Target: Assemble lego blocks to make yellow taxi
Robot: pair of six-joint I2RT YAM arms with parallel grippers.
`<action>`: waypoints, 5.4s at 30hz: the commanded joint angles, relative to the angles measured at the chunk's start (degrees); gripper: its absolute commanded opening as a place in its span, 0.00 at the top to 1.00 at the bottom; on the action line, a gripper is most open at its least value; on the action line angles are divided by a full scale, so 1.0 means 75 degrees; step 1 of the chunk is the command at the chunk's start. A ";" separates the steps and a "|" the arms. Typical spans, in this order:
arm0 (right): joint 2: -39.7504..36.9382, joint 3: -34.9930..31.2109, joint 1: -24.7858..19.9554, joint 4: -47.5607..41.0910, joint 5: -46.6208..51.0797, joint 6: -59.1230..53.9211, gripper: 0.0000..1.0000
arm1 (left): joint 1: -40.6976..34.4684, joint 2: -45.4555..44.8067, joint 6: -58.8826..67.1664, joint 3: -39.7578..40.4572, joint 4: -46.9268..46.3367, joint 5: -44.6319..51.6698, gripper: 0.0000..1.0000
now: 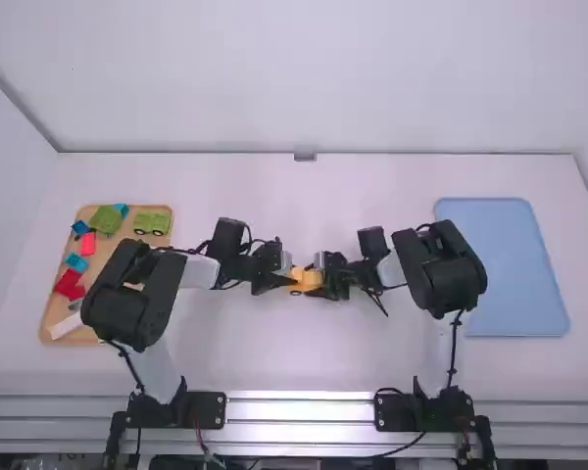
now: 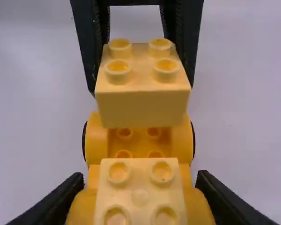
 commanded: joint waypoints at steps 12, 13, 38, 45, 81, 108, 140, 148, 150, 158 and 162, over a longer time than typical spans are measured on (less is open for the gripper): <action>0.0090 0.0119 0.0166 -0.0382 -0.0181 -0.0090 0.55 | -0.0455 0.0044 0.0009 0.0099 -0.0251 -0.0600 0.98; 0.0090 0.0119 0.0166 -0.0423 -0.0175 -0.0137 0.55 | -0.0458 0.0044 0.0000 0.0099 -0.0268 -0.0714 0.98; 0.0090 0.0128 0.0137 -0.0513 -0.0157 -0.0128 0.54 | -0.0233 0.0012 0.0283 0.0076 -0.0595 -0.0154 0.98; 0.0090 0.0128 0.0160 -0.0458 -0.0184 -0.0119 0.54 | -0.0248 0.0038 0.0379 0.0073 -0.0609 -0.0221 0.98; 0.0090 0.0128 0.0160 -0.0609 -0.0385 -0.0187 0.54 | -0.0586 0.0172 0.0376 0.0085 -0.0507 -0.0816 0.66; 0.0090 0.0140 0.0152 -0.0589 -0.0364 -0.0187 0.54 | -0.0586 0.0172 0.0175 0.0076 -0.0720 -0.0577 0.76; 0.0090 0.0134 0.0152 -0.0592 -0.0329 -0.0187 0.54 | -0.0358 -0.0924 0.0006 0.0318 -0.0912 -0.0248 0.52; 0.0090 0.0137 0.0152 -0.0592 -0.0335 -0.0187 0.53 | -0.0323 -0.0790 0.0032 0.0195 -0.1478 -0.0423 0.98; 0.0090 0.0134 0.0152 -0.0592 -0.0358 -0.0187 0.53 | -0.0396 -0.0586 0.0000 0.0140 -0.1463 -0.0679 0.98; 0.0090 0.0134 0.0157 -0.0592 -0.0358 -0.0184 0.53 | -0.0414 0.0297 -0.0396 0.0146 -0.1049 -0.0769 0.98; 0.0090 0.0134 0.0154 -0.0565 -0.0358 -0.0187 0.53 | -0.0495 0.0487 -0.0341 0.0143 -0.1364 -0.0892 0.98</action>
